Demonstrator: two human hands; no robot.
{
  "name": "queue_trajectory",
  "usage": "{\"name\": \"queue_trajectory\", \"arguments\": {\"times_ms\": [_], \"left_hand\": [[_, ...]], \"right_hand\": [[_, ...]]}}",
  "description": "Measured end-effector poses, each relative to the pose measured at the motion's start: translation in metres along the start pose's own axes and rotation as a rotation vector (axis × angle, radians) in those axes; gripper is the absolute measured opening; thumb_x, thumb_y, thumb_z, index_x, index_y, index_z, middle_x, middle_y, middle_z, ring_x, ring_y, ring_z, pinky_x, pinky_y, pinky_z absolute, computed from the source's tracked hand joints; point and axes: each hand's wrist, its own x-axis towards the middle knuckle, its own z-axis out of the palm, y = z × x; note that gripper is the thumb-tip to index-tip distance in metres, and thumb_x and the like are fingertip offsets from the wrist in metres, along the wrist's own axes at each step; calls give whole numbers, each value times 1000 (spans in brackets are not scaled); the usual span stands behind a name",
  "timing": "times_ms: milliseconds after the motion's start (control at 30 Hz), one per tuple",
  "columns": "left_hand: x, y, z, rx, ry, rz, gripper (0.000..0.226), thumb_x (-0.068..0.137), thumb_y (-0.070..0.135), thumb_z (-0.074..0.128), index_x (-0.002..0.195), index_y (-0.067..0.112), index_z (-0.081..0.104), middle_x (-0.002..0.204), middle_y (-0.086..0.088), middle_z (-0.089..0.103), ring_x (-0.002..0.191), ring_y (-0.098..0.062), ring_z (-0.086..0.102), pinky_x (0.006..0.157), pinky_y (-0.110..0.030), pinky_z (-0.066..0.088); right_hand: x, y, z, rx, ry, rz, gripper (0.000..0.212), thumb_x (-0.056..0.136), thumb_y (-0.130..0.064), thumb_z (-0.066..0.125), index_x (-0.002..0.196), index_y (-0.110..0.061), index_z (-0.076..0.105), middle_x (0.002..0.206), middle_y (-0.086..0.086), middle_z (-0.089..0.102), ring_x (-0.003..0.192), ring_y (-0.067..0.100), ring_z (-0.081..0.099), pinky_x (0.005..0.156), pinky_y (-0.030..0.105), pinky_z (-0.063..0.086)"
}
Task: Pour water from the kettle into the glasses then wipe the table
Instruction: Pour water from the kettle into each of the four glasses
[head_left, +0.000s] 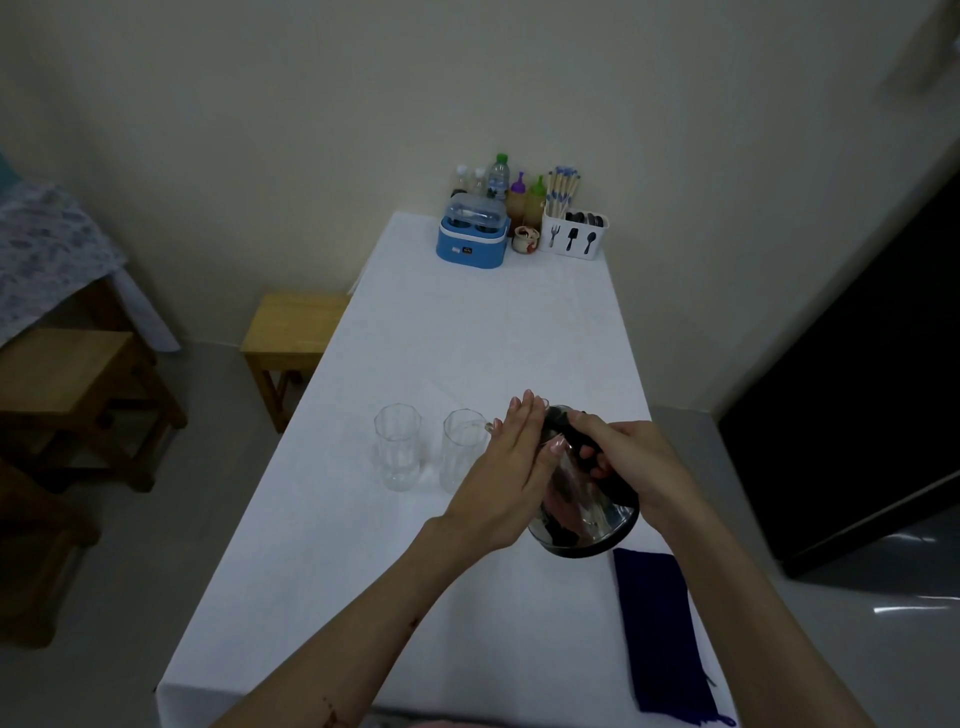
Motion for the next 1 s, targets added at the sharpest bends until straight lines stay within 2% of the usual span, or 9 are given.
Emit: {"name": "queue_trajectory", "arguments": {"times_ms": [567,1000], "left_hand": [[1,0,0,-15,-6,1,59,102,44,22,154,20,5,162,9,-2,146,0,-11,112,-13,-8],[-1,-2,0,-14,0,6,58,103,44,21,154,20,4,162,9,-2,147,-1,-11,115,-17,-6]], "right_hand": [[1,-3,-2,-51,5,6,47,81,-55,72,62,-12,71,46,-4,60,59,21,61,65,32,49],[-5,-7,1,-38,10,10,46,82,-53,72,62,-11,70,45,-5,60,57,20,59,64,32,49]]}}
